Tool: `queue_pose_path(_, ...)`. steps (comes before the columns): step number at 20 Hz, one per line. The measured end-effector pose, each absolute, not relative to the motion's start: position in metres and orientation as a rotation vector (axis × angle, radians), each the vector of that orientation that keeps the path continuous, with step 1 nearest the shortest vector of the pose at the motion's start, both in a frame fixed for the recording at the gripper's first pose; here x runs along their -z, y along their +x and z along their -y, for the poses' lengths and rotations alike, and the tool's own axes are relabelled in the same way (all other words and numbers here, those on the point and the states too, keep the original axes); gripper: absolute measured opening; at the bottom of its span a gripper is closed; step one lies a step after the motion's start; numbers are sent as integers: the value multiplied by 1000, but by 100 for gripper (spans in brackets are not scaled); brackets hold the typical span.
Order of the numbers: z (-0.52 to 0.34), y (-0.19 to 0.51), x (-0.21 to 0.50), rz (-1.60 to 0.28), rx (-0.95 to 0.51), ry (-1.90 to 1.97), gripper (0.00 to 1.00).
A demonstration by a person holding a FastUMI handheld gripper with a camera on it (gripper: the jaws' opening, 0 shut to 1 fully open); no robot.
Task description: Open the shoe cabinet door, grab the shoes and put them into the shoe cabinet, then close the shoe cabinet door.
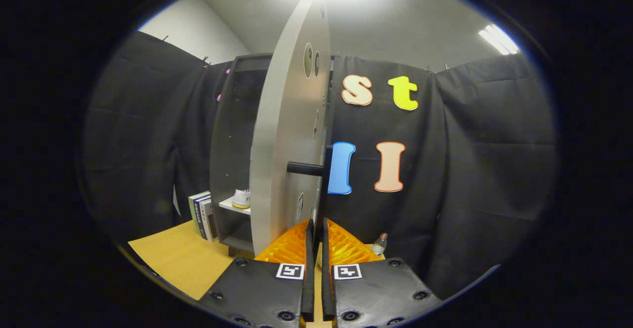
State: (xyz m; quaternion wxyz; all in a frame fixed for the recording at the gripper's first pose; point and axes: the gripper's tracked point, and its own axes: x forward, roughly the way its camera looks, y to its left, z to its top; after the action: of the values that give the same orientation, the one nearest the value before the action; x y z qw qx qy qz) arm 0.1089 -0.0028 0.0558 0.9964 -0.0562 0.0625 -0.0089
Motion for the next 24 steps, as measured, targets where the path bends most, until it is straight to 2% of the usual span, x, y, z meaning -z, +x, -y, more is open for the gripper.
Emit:
queue_pose_path(3,38,98,-61,-115,97,-100,6)
queue_pose_path(7,12,81,-74,-83,35,-8,6)
queue_pose_path(11,-7,63,-102,4,40,-70,5)
queue_pose_path(16,-83,52,-96,55,-92,-86,41)
queue_pose_path(24,-136,94,32,-152,-181,-126,98)
